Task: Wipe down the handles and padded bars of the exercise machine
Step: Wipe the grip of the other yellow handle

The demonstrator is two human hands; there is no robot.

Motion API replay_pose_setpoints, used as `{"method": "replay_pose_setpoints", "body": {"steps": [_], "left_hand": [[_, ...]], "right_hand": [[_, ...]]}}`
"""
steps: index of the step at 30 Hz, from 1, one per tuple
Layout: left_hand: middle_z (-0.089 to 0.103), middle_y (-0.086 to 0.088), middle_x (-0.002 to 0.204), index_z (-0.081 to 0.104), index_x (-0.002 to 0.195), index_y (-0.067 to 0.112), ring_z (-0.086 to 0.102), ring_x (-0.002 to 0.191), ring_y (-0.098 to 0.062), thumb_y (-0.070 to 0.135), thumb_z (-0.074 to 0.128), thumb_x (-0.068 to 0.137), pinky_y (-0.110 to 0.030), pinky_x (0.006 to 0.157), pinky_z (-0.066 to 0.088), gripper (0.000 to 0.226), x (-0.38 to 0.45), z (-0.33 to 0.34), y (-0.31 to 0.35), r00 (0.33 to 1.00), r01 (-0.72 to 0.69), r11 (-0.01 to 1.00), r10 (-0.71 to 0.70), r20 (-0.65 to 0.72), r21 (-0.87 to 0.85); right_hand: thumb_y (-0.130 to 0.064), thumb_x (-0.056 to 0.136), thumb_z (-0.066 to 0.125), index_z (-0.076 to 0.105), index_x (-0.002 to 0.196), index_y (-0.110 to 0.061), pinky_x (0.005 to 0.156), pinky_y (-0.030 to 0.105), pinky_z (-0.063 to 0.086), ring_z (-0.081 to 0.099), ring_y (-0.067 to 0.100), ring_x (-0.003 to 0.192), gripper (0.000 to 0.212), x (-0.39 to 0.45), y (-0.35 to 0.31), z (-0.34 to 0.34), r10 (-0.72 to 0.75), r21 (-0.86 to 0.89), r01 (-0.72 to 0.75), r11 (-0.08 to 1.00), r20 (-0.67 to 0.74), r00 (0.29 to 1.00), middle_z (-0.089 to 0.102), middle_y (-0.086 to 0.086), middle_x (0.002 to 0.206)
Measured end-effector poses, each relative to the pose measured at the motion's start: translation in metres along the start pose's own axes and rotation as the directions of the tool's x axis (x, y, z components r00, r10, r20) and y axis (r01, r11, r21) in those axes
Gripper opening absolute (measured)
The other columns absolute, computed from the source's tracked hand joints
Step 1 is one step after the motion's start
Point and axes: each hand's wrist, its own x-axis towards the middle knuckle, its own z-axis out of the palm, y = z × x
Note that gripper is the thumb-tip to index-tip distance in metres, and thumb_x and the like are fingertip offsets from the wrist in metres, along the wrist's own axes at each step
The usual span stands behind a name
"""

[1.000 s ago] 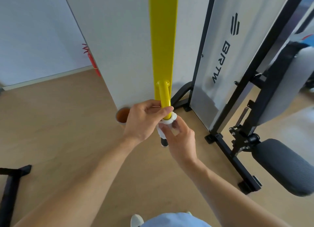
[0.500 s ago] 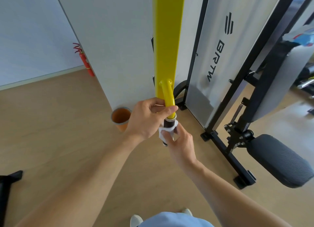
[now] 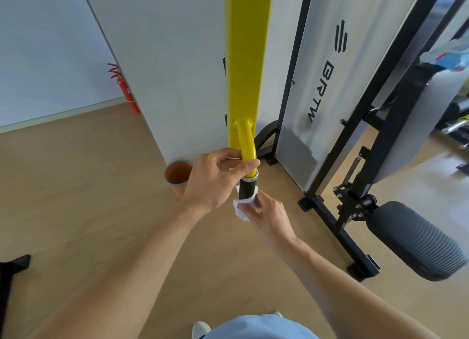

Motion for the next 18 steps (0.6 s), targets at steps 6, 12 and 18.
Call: {"method": "replay_pose_setpoints", "body": {"steps": [6,12,18], "left_hand": [[0.079,0.017,0.088,0.080,0.099,0.026,0.072,0.092,0.001,0.048,0.075,0.083,-0.011,0.079,0.050,0.028,-0.003,0.004,-0.003,1.000,-0.020,1.000,0.020,-0.017,-0.010],[0.078,0.017,0.101,0.078,0.113,0.030,0.071,0.102,-0.003,0.049,0.076,0.082,-0.029,0.095,0.055,0.036,-0.012,0.010,-0.020,1.000,-0.005,1.000,0.005,0.018,-0.022],[0.073,0.011,0.122,0.076,0.113,0.040,0.066,0.114,-0.002,0.084,0.063,0.066,-0.034,0.099,0.054,0.066,-0.007,0.005,-0.027,0.999,-0.037,0.988,0.033,0.030,0.148]], "right_hand": [[-0.042,0.088,0.066,0.066,0.095,-0.024,0.068,0.029,0.054,0.062,0.008,0.083,0.019,0.000,-0.026,-0.020,-0.044,0.056,0.049,0.997,-0.096,0.994,0.065,-0.009,0.092],[-0.039,0.085,0.072,0.055,0.106,-0.043,0.060,0.018,0.049,0.065,0.001,0.084,0.027,-0.002,-0.023,-0.022,0.005,0.061,-0.001,0.998,-0.070,0.998,0.066,-0.021,0.087],[-0.039,0.086,0.069,0.065,0.097,-0.025,0.067,0.032,0.055,0.065,0.010,0.083,0.018,0.002,-0.025,-0.016,-0.016,0.025,0.018,1.000,-0.091,0.996,0.069,-0.010,0.088]]}}
